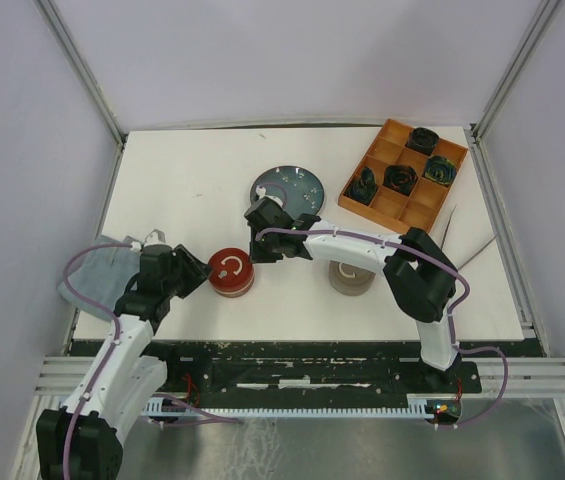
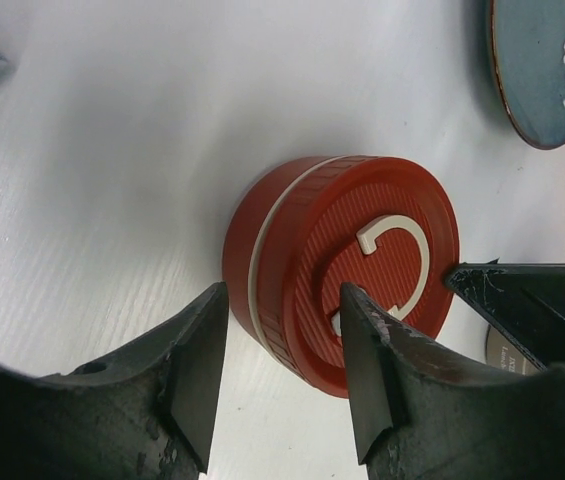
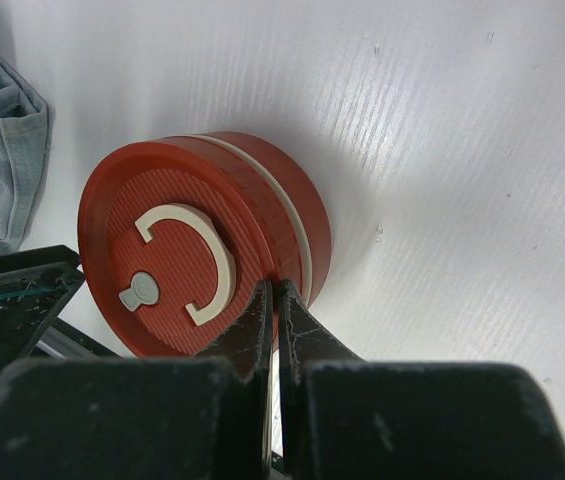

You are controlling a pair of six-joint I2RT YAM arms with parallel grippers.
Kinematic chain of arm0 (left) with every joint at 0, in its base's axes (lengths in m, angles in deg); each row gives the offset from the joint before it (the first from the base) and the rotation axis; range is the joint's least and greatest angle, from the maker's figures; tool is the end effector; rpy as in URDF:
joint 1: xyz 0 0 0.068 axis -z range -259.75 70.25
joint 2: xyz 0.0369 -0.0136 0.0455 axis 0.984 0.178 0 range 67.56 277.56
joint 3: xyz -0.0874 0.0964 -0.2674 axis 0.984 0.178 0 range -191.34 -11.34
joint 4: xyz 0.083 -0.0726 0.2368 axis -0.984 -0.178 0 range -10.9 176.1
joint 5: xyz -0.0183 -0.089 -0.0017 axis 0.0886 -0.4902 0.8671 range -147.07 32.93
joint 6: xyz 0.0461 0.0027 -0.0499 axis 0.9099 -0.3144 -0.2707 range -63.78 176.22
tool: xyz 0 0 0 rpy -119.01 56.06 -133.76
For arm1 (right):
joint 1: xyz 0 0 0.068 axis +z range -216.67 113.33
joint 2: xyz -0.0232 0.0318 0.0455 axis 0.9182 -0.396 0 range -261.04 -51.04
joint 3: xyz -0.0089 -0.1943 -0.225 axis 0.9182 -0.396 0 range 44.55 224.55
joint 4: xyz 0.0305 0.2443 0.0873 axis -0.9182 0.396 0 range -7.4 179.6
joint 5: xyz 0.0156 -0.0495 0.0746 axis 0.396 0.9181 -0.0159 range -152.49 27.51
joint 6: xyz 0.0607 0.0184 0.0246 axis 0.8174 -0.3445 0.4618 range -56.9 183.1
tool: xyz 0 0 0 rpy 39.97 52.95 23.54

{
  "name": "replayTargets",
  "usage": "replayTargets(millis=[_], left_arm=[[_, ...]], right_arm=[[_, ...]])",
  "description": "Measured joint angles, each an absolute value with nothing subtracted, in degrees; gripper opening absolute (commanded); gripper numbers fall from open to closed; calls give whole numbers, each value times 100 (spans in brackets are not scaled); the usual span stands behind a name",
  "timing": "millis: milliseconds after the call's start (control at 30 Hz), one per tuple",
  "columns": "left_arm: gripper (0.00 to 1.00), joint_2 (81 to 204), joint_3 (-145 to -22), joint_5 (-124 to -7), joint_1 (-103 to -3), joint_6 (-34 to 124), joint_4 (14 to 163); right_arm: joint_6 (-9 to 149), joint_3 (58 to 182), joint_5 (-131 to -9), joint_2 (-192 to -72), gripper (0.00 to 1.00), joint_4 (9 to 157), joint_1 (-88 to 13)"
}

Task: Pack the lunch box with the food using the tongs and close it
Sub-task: Close the box lid on the packing box.

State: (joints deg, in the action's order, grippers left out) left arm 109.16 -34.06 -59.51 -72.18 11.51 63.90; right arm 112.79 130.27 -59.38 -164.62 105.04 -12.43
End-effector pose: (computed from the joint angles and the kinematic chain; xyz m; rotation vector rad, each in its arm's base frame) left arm 0.1499 -0.0223 0.1987 -0.7247 2.2277 -0.5140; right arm 0.2726 0.3733 0.2184 -0.0775 2.5868 0.6922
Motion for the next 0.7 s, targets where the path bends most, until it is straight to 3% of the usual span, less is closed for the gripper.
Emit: replayTargets(millis=[700], left_arm=[[38,10951,-3259,-6069,-7218,1151,6696]], right_arm=[[11317,12983,-6008,-16462,4,10443,-1252]])
